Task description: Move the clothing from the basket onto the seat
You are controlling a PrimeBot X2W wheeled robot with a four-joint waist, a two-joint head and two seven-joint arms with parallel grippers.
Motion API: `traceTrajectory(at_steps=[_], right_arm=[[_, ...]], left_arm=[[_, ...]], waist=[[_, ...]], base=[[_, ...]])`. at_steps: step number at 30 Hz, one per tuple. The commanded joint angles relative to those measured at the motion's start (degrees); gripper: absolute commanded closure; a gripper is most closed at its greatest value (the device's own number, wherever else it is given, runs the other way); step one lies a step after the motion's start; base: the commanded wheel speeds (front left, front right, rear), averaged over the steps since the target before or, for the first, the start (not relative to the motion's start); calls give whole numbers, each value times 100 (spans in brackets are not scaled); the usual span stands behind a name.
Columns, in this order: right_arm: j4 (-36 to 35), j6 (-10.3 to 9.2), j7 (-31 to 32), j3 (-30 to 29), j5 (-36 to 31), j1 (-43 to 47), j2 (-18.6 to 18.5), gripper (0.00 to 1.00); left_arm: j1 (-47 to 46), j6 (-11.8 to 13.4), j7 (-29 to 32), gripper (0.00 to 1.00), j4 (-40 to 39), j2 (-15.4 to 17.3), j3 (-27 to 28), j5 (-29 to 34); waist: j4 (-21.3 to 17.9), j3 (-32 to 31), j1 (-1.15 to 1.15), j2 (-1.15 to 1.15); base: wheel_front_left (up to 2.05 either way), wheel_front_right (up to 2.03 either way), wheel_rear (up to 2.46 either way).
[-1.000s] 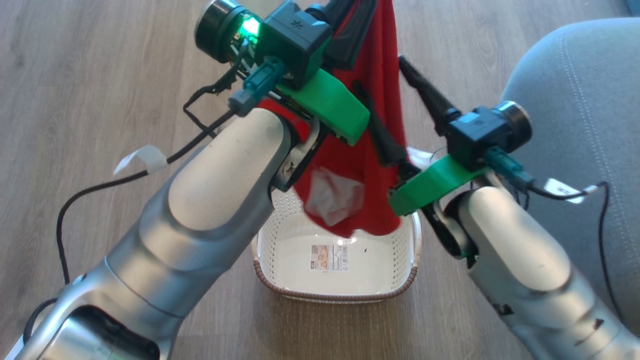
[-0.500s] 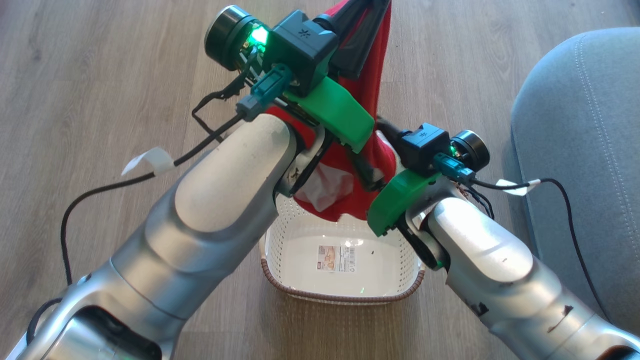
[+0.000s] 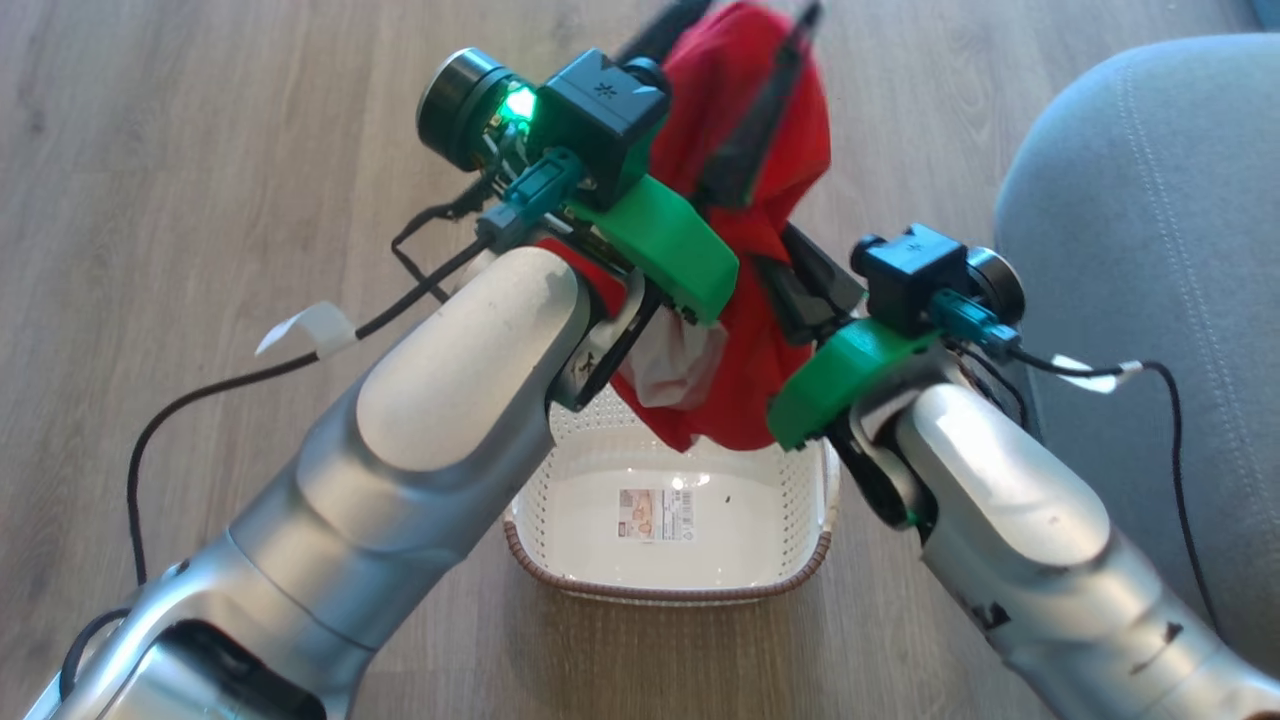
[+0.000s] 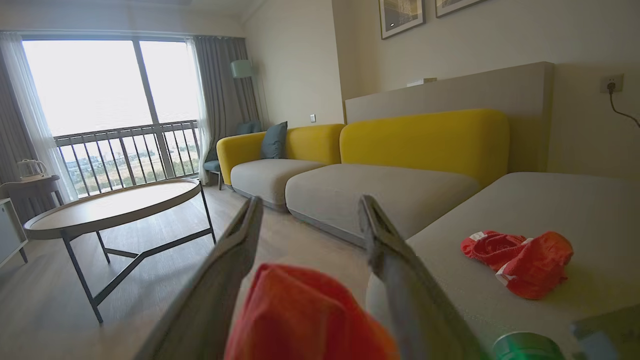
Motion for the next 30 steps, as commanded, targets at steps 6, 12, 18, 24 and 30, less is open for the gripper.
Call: traceTrajectory(at_steps=[6, 12, 18, 24, 30], right_arm=[[-546, 40, -28, -474, -108, 251, -49, 100], [-846, 40, -28, -881, -167, 464, -126, 100], [-1117, 40, -28, -1359, -231, 707, -153, 100], [-1362, 40, -28, -1632, -288, 898, -110, 100], [-1540, 40, -28, -1801, -312, 1072, -30, 100]], left_arm=[[-40, -240, -25, 0, 88, 134, 73, -155], [40, -505, -22, 0, 276, 218, -96, -185], [194, -725, -37, 0, 547, 274, -247, -277], [361, -886, -55, 0, 837, 349, -383, -396], [543, -966, -91, 0, 1002, 411, -426, -492]], waist=[[-280, 63, 0, 0], [-580, 145, 0, 0], [-1050, 214, 0, 0], [-1700, 252, 0, 0], [-2435, 201, 0, 0]], base=[[0, 0, 0], [0, 0, 0], [0, 0, 0], [0, 0, 0], [0, 0, 0]])
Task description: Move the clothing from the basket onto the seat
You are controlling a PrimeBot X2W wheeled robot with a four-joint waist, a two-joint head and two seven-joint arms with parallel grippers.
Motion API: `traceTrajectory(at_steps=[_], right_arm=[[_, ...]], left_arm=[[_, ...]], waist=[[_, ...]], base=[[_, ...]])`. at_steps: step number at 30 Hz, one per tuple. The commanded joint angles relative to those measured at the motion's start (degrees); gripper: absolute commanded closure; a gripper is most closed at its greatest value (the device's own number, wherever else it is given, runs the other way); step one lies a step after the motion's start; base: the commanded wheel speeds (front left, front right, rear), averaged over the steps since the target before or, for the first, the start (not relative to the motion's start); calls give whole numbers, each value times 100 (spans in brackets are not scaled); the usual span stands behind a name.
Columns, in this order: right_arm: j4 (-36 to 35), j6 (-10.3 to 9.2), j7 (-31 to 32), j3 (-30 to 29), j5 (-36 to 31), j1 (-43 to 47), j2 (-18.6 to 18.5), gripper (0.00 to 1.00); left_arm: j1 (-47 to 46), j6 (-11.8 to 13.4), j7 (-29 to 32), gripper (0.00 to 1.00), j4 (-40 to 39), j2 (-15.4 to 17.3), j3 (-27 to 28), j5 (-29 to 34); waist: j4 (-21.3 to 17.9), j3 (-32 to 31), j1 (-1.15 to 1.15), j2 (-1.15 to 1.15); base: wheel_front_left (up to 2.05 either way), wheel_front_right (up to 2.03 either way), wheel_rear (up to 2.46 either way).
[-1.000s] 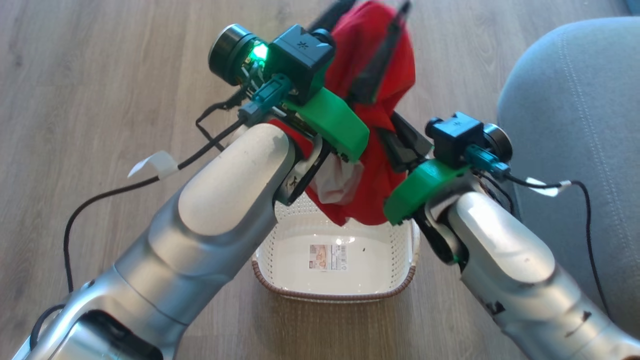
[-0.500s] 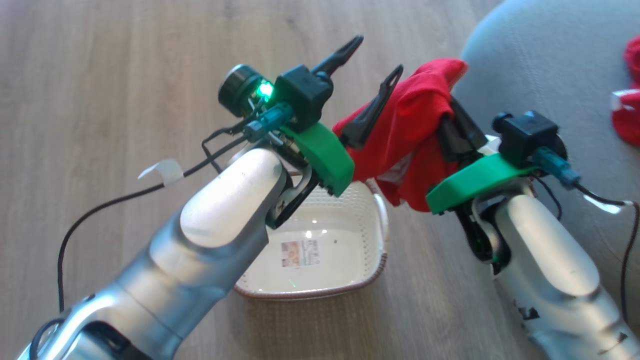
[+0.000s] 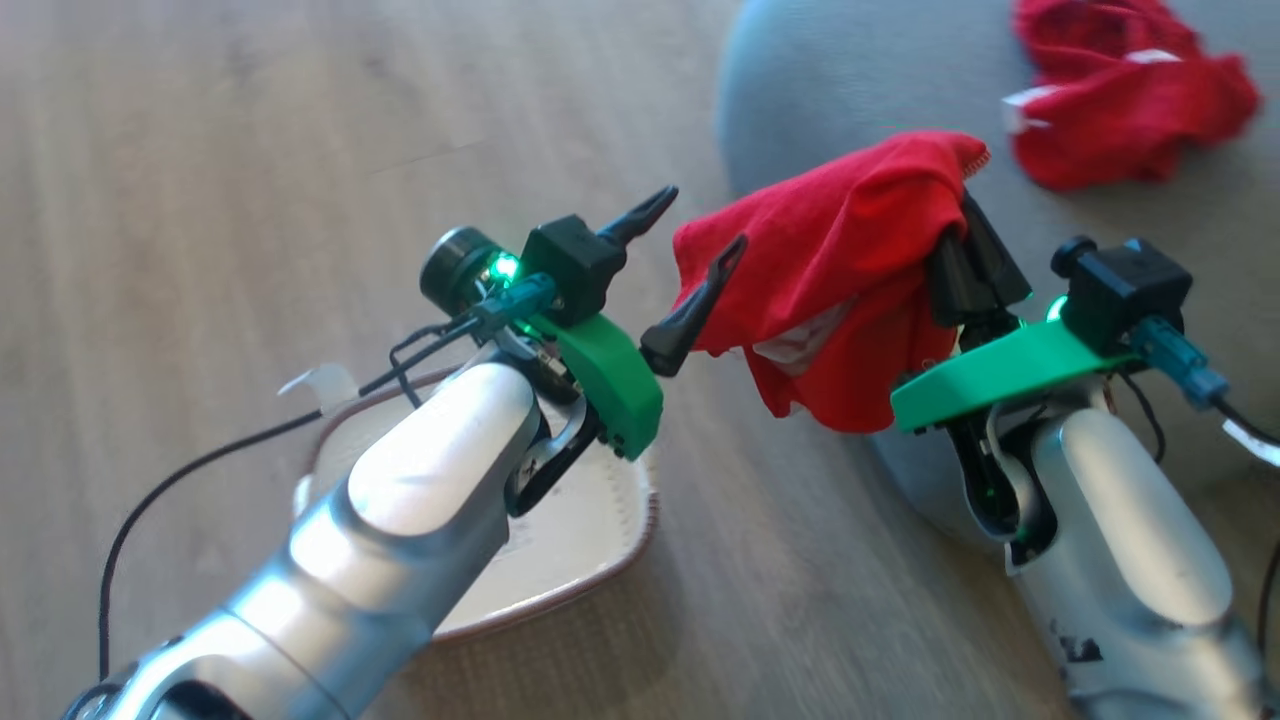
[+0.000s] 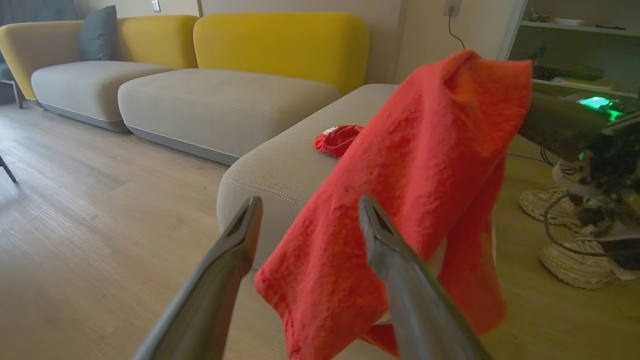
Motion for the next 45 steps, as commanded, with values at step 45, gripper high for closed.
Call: traceTrajectory(at_steps=[45], right_arm=[[251, 40, -28, -1801, -880, -1554, -942, 100]], left_arm=[[-156, -145, -78, 0, -701, 514, -295, -17]], waist=[[-1114, 1252, 0, 0]], base=[[0, 0, 0]])
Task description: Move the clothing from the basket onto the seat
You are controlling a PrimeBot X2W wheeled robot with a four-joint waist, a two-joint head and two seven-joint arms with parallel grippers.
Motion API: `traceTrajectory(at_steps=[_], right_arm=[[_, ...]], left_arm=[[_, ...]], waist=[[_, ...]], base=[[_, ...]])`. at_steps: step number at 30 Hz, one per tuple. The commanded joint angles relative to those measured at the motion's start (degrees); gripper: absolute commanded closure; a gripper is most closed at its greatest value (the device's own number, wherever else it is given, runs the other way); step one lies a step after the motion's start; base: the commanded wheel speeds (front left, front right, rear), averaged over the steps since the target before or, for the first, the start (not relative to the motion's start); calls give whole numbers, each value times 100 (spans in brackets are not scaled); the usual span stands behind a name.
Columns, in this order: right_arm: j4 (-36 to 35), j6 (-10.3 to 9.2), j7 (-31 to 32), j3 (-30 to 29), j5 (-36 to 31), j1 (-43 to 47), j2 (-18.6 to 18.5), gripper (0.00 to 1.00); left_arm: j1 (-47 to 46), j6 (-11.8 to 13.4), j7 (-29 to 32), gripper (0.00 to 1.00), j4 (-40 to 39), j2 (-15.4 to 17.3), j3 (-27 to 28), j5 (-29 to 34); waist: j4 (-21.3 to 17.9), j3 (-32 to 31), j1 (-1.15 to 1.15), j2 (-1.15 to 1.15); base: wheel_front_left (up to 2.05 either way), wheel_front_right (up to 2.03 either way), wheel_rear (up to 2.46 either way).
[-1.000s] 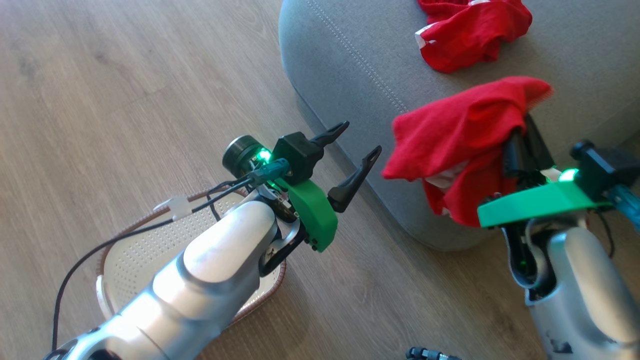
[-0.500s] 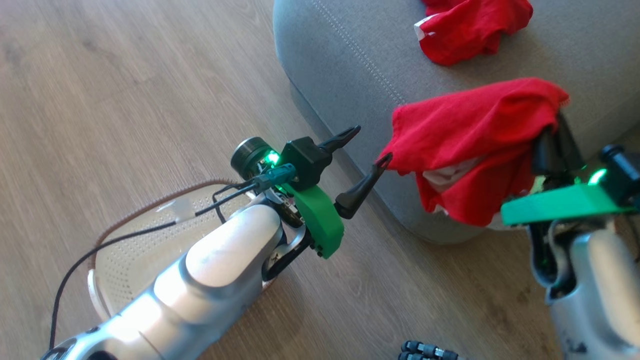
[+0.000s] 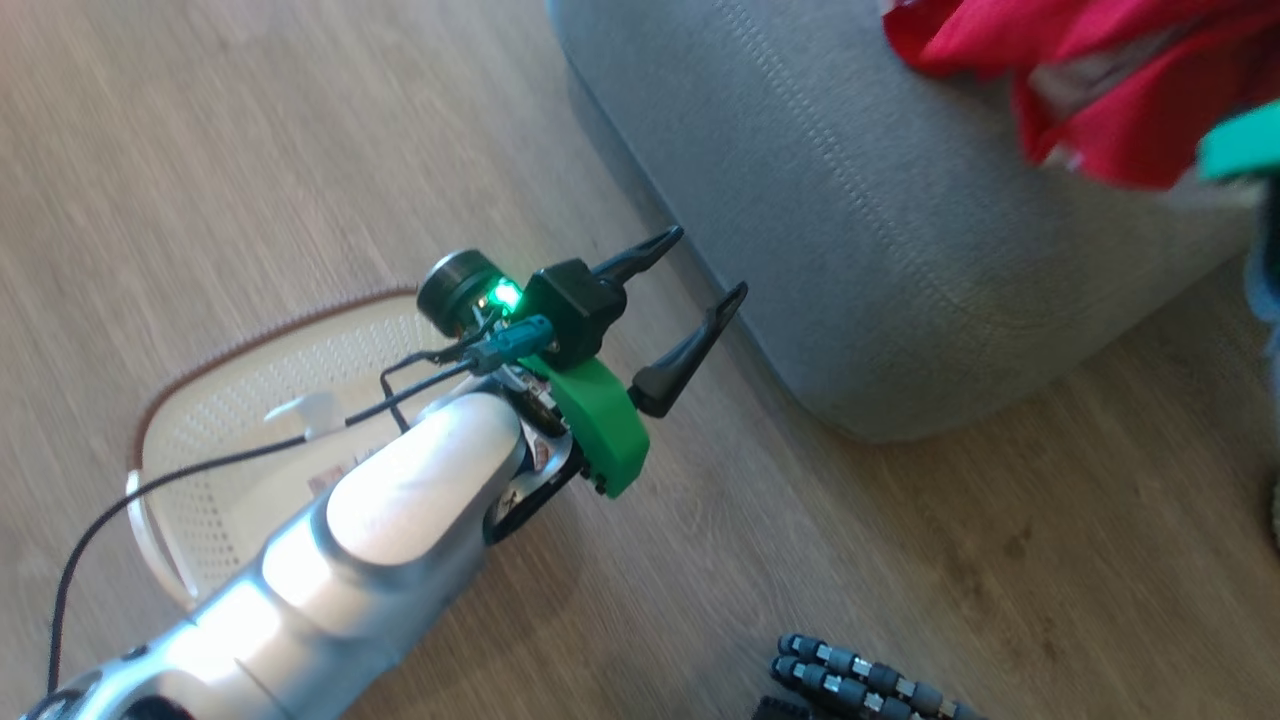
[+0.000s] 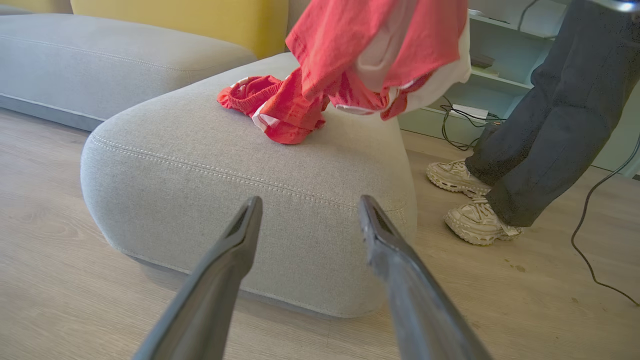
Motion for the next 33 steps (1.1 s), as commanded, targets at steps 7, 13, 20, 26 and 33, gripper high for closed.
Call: traceTrajectory(at_steps=[7, 13, 20, 26, 33], right_arm=[[254, 40, -28, -708, -345, -1319, -655, 100], [1233, 40, -28, -1362, -889, -2255, -1149, 100], [2393, 40, 169, -2296, -1702, -3180, -1568, 100], [2878, 40, 215, -2990, -2357, -3649, -1646, 100], [3596, 40, 85, -3138, -2588, -3554, -1231, 100]], left_arm=[[-574, -36, -10, 0, -299, 154, 54, 127], [-880, -34, -12, 0, -549, 155, 9, 247], [-1189, -34, 31, 0, -853, 108, -89, 392], [-1240, -32, 57, 0, -931, 71, -195, 442], [-1269, 3, 25, 0, -950, 78, -176, 454]], waist=[[365, 791, 0, 0], [695, 1268, 0, 0], [1063, 1725, 0, 0], [1406, 2050, 0, 0], [1796, 2303, 0, 0]], base=[[0, 0, 0], [0, 0, 0], [0, 0, 0], [0, 0, 0], [0, 0, 0]])
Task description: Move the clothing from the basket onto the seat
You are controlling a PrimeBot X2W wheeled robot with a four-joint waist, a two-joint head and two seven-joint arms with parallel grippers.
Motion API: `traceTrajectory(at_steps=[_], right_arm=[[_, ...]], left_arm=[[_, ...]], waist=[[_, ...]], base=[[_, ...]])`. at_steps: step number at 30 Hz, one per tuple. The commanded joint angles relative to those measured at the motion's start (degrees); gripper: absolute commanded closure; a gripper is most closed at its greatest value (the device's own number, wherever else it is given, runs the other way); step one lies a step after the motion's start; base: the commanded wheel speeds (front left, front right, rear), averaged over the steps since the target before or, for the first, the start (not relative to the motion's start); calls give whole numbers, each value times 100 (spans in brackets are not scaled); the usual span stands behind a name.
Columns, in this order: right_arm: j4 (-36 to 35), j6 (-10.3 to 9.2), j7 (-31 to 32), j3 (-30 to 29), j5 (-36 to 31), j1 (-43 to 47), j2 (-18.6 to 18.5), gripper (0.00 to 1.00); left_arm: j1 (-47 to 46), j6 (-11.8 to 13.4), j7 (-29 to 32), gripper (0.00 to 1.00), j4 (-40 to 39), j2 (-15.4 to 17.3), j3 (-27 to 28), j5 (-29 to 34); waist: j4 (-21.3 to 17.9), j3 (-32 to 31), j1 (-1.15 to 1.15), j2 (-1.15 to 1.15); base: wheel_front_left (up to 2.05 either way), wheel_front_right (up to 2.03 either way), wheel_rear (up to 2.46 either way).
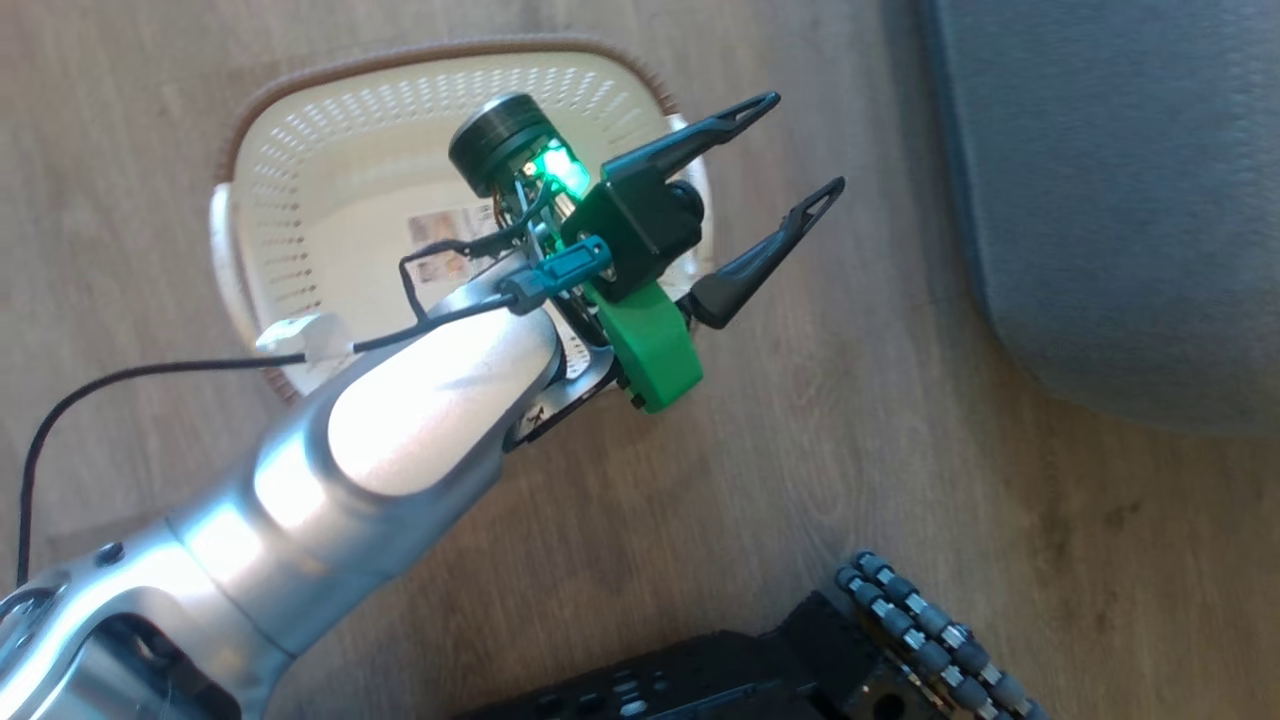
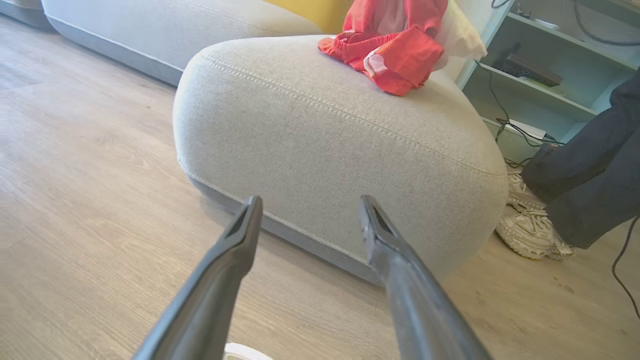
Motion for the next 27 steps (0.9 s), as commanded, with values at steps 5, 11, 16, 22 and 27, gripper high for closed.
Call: traceTrajectory(at_steps=[5, 11, 16, 22, 27], right_arm=[[176, 40, -143, 225, 45, 364, -61, 100], [-179, 40, -160, 759, 711, 1164, 167, 25], [-941, 40, -161, 1128, 1328, 2078, 293, 0], [-1722, 40, -161, 1360, 1750, 2971, 497, 0], [-2224, 40, -162, 1554, 1977, 3481, 617, 0]], left_arm=[[-133, 22, -51, 0, -212, -78, 194, 48], [-77, 17, -75, 0, -151, -119, 276, 59], [2, 7, -82, 0, -138, -154, 363, 73], [161, -10, -84, 0, -225, -197, 505, 131], [318, -23, -84, 0, -323, -274, 614, 203]], waist=[[327, 105, -2, 0], [330, -42, -2, 0], [280, -250, -2, 0], [287, -569, -2, 0], [362, -905, -2, 0]], base=[[0, 0, 0], [0, 0, 0], [0, 0, 0], [0, 0, 0], [0, 0, 0]])
